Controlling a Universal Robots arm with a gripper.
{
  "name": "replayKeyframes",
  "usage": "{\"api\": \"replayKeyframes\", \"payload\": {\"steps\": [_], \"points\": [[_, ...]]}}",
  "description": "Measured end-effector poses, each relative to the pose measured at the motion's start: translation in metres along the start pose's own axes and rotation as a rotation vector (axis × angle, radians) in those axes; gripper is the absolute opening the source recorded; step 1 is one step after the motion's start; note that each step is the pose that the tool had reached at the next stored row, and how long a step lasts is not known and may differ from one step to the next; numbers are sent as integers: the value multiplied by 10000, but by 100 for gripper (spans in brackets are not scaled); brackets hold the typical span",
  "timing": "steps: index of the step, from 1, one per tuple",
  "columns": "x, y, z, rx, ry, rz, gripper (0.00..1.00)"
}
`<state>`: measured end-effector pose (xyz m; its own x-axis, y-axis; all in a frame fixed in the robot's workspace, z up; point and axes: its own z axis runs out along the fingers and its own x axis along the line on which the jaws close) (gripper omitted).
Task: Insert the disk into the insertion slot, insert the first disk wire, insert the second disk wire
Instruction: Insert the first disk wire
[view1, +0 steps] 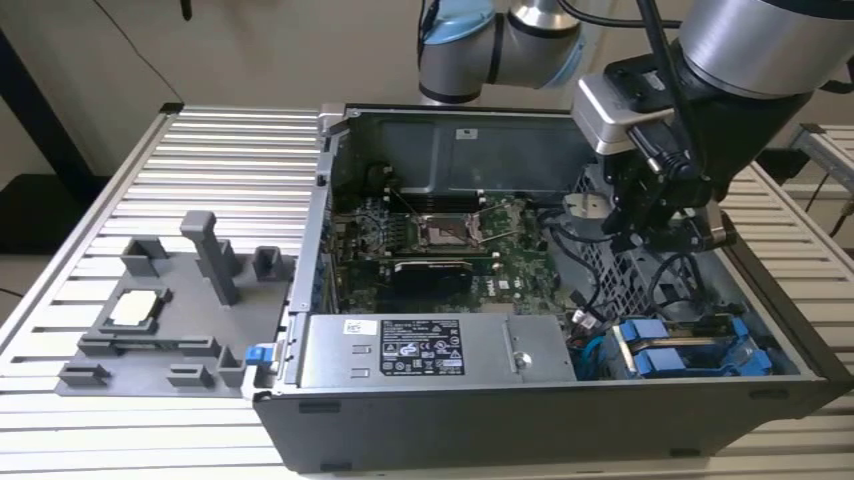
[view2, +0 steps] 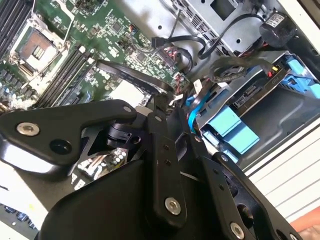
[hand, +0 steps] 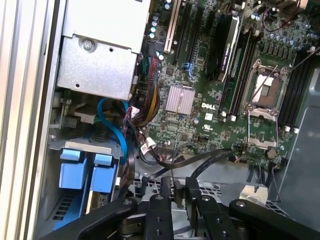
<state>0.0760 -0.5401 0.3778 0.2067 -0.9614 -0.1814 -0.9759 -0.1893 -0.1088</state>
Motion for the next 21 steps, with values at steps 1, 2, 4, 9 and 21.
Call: {"api": "replayKeyframes", "payload": {"steps": [1,2,4,9,21], "points": [[2,0,7,1,-2,1,27],[3,-1,13,1,-2,1,27],[5,-2,21,2,-6,0,27],[7,-14,23,1,-12,1,24],[29,-53,25,-10,-10,3,16]]}}
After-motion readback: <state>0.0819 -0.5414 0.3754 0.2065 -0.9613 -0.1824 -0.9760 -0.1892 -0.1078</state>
